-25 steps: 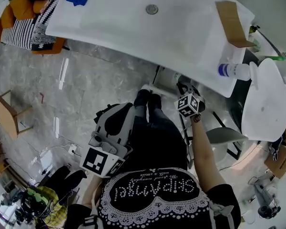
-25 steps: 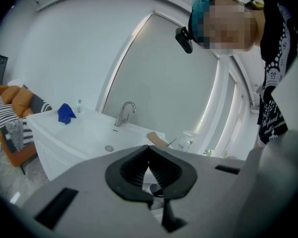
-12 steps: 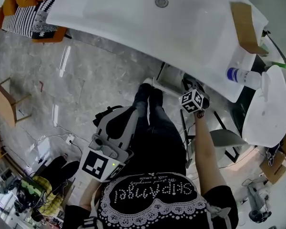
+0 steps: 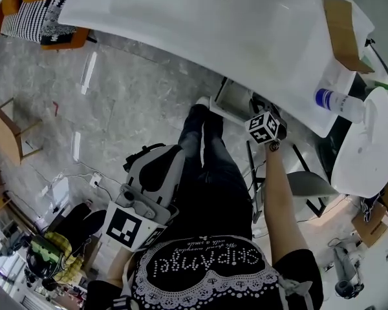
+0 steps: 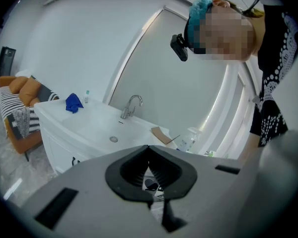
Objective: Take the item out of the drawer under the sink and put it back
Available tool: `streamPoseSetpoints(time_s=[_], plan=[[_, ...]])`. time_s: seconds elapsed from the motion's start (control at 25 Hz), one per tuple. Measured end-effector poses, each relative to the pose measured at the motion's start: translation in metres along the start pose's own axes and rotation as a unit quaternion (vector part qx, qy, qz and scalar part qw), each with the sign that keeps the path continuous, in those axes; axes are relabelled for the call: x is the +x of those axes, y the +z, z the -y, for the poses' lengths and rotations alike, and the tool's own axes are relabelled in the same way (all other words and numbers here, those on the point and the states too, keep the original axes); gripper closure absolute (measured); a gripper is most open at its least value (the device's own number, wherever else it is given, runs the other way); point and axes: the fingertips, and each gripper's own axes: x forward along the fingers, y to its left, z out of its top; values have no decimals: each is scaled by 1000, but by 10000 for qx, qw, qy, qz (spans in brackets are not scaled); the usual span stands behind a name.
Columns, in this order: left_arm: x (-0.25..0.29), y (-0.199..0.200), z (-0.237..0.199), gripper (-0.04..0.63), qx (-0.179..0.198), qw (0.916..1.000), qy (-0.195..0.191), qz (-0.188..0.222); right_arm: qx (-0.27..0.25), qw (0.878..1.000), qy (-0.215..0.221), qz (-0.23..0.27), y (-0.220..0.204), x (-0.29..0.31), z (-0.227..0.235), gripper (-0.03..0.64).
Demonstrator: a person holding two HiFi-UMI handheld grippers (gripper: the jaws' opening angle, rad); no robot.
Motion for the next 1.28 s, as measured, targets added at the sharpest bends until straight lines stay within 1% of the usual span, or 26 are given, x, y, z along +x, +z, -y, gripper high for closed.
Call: streamPoseSetpoints(time_s=[0.36,0.52,0.96,1.12,1.28], plan=[[-1,-1,2,591,-108,9999,27,131,-79,9998,132,-151,-5,12,-1,591],[-5,-4,0,591,-145,9998,97,88,49,9997,133,-174,-6,16,3,591],[-8,-9,-3,591,-304,9992,250,81,-130,9994,216,-247,-2,21,4,591],[-8,-11,-3,591,-332,9992,211,53,-137,9993,192,-274,0,20,2,589],[-8,-10,-4,591,-339,9993,162,36,-100,9991,286,-311,2,20,-2,589]])
